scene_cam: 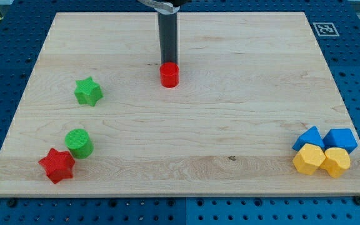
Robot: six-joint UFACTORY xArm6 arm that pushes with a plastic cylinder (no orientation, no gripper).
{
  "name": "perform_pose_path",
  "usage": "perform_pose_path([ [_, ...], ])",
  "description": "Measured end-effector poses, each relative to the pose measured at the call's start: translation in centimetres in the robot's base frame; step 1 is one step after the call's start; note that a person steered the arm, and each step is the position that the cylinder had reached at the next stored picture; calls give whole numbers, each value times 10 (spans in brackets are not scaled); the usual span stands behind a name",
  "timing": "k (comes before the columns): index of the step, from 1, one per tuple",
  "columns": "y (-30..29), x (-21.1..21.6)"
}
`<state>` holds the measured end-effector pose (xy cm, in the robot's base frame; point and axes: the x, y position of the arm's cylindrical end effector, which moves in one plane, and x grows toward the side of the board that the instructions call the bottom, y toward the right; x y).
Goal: Slide blue cube to the red circle
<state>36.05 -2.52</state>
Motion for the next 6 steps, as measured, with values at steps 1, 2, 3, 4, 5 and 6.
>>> perform_pose_path([
  [1,0,-22],
  [2,-24,-41],
  [3,-54,-49],
  [4,-85,-49],
  [5,-102,-49],
  [6,-102,-49],
])
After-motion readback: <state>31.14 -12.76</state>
